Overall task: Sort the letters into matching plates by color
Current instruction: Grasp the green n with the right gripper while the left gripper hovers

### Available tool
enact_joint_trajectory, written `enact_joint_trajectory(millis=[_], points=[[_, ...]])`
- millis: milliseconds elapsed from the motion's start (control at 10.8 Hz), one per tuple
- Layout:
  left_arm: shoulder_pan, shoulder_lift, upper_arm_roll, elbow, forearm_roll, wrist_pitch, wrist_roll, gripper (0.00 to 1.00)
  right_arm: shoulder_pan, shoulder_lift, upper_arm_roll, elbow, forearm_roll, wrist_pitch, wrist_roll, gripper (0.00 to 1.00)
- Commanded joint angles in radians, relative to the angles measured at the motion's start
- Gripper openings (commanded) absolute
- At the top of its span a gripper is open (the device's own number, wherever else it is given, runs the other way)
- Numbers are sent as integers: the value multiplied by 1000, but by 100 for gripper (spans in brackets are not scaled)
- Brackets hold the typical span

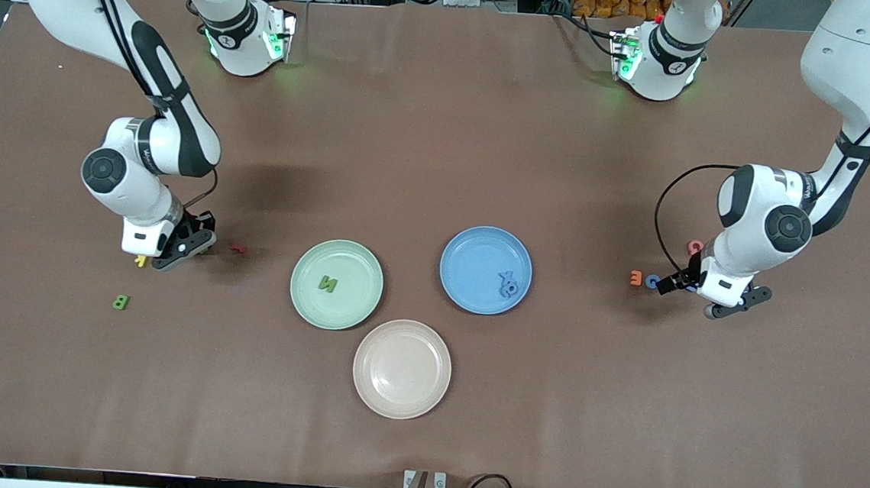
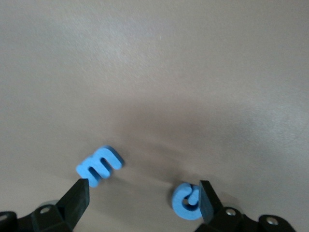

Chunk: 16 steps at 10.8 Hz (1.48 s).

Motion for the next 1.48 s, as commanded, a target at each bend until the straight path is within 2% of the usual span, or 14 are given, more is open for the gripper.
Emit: enact_joint_trajectory(millis=[0,555,924,1109,1387], points=[[-46,7,-3,-14,4,17,-104,100,-42,-25,11,27,-1,-27,10,14],[-57,44,0,-14,11,20,-107,100,-31,-43,12,142,1,-261,295,13],[-52,48,3,-10,11,21,-122,100,38,-40,14,203,1,-306,542,10],[-39,64,5,-3,51,21,-122,100,78,-33,14,229,4,-308,654,8],[-31,75,21,0,79,41,-122,100,124,-28,14,254,125,-308,674,8]])
